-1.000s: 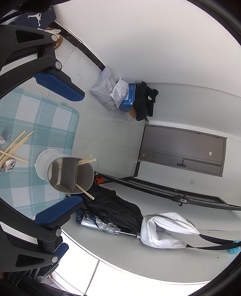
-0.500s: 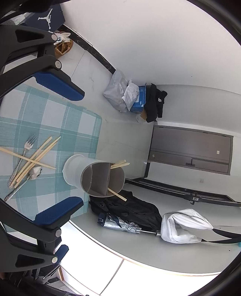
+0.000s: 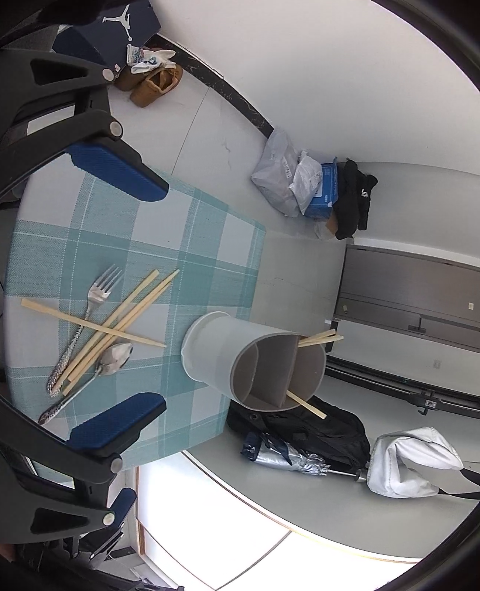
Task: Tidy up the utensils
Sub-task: 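Lower the right gripper onto the silver spoon and grasp its handle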
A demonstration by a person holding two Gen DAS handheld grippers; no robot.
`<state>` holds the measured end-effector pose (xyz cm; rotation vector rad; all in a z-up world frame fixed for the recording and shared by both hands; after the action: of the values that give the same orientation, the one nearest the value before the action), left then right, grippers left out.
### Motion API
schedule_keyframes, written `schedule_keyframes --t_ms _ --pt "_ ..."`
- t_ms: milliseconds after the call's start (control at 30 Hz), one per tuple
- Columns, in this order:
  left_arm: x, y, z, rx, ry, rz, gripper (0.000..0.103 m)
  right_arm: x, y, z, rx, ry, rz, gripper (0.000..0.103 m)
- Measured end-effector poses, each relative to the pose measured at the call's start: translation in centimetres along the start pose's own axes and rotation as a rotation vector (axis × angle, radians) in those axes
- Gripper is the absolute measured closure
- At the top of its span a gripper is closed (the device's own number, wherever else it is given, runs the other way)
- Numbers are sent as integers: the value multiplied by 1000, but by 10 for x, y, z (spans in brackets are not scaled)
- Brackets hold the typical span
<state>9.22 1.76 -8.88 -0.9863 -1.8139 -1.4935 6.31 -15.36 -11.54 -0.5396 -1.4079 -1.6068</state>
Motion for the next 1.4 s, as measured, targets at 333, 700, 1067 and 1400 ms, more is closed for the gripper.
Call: schedule_keyframes --t_ms 333,700,1067,1400 --pt "-33 -16 23 116 -73 138 1 -44 -18 -2 15 -12 160 23" --pt "-40 -6 57 238 -125 185 1 -104 -13 13 131 -13 371 44" --pt "-37 -3 70 278 -139 196 1 -147 -7 32 305 -71 483 62" --pt "-35 -1 77 298 -141 194 1 -147 -8 45 387 -58 524 94"
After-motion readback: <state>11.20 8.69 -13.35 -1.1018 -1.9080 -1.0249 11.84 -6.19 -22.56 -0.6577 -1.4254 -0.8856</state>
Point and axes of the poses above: each gripper's, at about its wrist camera, not at the fingertips, and x roughly against the way its jaws point, z to its left, y to its top, the point moved 9 cm from there along -x, roughly the way its jaws point, and after that the axes turned 13 degrees about z, right-handed, at the moved point
